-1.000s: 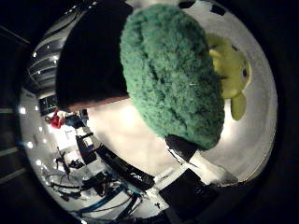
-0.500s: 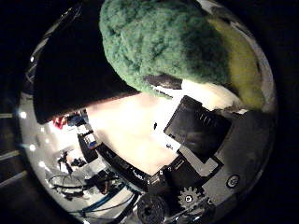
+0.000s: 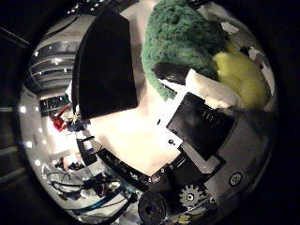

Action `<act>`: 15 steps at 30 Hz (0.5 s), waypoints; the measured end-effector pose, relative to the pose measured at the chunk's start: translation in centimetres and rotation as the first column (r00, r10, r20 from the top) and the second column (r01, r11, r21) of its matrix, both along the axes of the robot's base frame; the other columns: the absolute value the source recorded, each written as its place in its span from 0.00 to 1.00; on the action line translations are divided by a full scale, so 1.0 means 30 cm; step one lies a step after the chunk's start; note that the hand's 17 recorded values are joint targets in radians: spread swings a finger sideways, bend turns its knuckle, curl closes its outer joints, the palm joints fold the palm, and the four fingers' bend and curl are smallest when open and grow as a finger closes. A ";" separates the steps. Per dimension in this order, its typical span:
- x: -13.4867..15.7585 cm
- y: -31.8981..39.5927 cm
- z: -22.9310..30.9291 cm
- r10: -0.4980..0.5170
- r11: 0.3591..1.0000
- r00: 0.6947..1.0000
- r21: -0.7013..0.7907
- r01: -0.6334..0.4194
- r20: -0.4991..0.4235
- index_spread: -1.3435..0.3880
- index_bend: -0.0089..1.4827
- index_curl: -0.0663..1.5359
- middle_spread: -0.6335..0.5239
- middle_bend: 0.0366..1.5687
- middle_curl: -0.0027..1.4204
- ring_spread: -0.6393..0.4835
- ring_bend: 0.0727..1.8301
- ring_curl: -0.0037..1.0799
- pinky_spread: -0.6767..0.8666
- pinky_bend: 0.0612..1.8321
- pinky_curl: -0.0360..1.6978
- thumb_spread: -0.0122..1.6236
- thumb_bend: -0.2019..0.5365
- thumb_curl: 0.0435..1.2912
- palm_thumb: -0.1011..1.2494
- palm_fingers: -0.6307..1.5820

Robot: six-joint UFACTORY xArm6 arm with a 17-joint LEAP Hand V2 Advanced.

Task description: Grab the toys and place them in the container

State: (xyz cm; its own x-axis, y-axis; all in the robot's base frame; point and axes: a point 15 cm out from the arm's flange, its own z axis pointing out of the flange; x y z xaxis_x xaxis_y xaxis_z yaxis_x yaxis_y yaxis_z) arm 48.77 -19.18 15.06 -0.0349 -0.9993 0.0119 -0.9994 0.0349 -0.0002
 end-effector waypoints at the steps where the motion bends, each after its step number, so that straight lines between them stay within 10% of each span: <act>1: -0.005 -0.012 0.039 -0.002 1.000 1.000 -0.006 0.002 0.013 0.65 0.75 0.48 0.45 0.80 0.46 0.42 0.74 0.55 0.30 0.68 0.44 0.55 0.25 0.40 0.83 0.84; 15: -0.108 0.048 0.432 0.013 0.999 0.998 -0.031 -0.011 0.068 0.66 0.78 0.47 0.46 0.84 0.43 0.42 0.77 0.53 0.32 0.64 0.55 0.54 0.25 0.46 0.82 0.83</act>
